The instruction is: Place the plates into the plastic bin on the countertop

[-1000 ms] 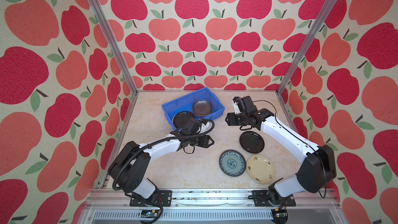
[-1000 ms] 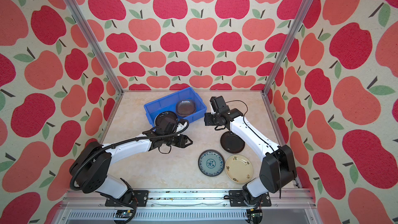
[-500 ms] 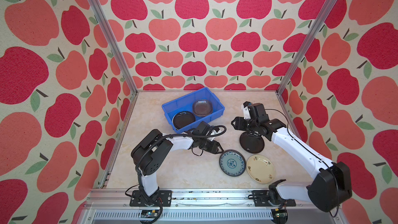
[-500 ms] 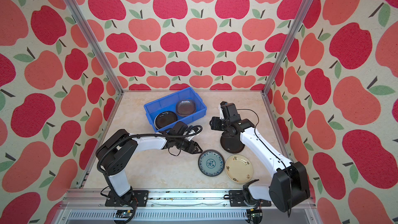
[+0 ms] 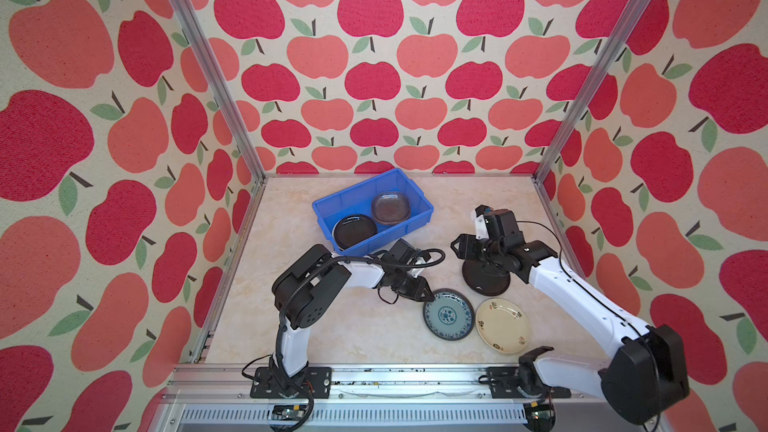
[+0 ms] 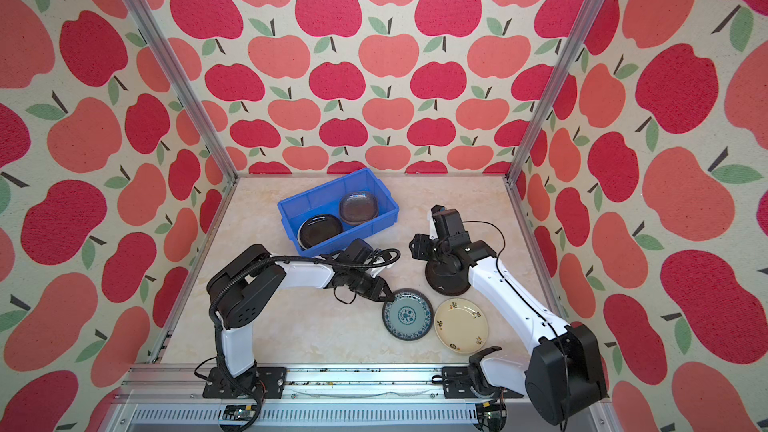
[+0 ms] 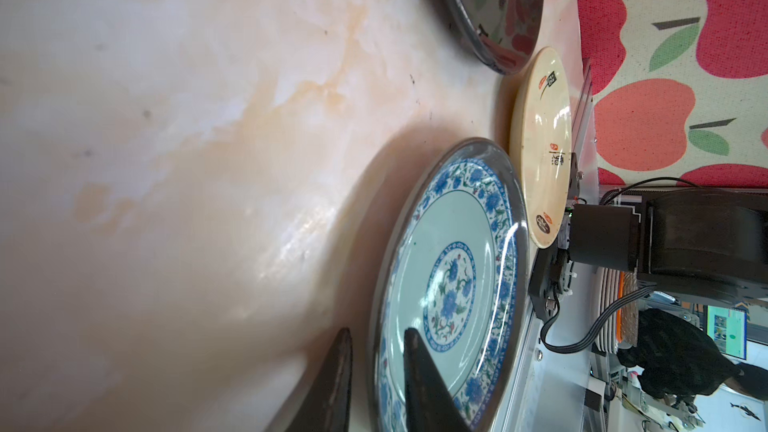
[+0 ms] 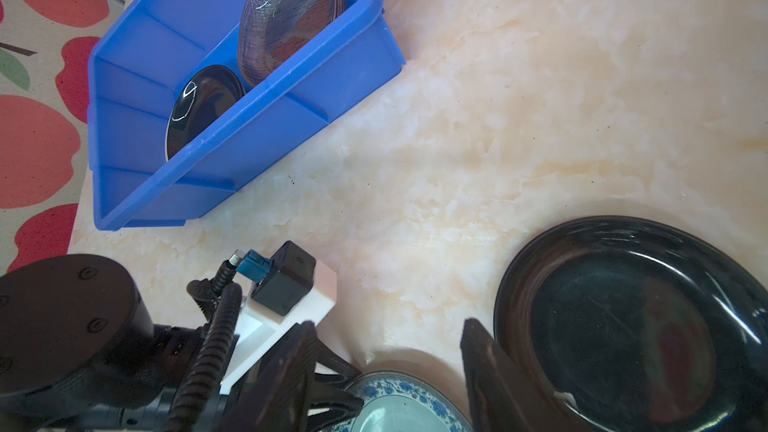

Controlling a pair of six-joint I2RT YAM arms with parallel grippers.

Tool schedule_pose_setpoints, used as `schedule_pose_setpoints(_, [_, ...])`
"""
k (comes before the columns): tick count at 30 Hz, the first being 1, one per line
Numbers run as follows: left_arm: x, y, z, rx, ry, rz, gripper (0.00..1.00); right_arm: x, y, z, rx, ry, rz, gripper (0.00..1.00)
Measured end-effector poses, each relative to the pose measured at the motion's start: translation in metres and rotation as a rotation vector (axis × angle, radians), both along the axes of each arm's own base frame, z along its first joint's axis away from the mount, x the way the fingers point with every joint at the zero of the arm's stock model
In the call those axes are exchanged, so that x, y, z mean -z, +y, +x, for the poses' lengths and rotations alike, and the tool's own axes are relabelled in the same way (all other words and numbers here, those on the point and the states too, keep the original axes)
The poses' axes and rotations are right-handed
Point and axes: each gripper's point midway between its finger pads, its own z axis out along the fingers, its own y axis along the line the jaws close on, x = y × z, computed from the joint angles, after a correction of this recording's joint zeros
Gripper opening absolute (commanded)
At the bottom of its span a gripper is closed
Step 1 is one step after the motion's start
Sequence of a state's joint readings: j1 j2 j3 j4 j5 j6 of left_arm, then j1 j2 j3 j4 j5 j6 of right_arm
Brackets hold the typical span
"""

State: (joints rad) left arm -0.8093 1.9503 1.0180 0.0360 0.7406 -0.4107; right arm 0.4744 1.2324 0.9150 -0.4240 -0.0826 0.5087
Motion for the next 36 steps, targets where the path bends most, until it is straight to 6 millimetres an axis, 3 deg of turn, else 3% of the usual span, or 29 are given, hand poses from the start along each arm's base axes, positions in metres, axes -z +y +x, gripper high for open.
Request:
schedule_pose_setpoints(5, [0.002,0.001,0.002,-0.02,0.007,0.015,0.12,0.001,0.0,0.0,0.003,0.004,0.008,0.59])
schedule_pose_setpoints(8, [0.003,0.002,0.003,-0.027,0.008,0.021,0.01,0.002,0.001,0.0,0.005,0.003,0.011,0.58])
schedule_pose_setpoints(13, [0.004,0.007,0.009,-0.064,0.021,0.021,0.0,0.001,0.004,0.002,0.001,0.003,0.028,0.58])
schedule_pose_setpoints(20, [0.0,0.035,0.023,-0.169,0.022,0.034,0.0,0.013,0.012,0.005,-0.019,0.037,0.042,0.58])
schedule_pose_setpoints(23, [-0.011,0.044,0.028,-0.209,-0.002,0.021,0.0,0.011,0.017,0.006,-0.033,0.035,0.059,0.58])
schedule_pose_setpoints(29, [-0.052,0.052,0.039,-0.284,-0.068,-0.07,0.0,-0.001,0.027,0.011,-0.067,0.017,0.104,0.58])
schedule_pose_setpoints(36, [-0.085,0.083,0.06,-0.429,-0.15,-0.119,0.0,-0.007,0.034,0.008,-0.102,0.017,0.133,0.57])
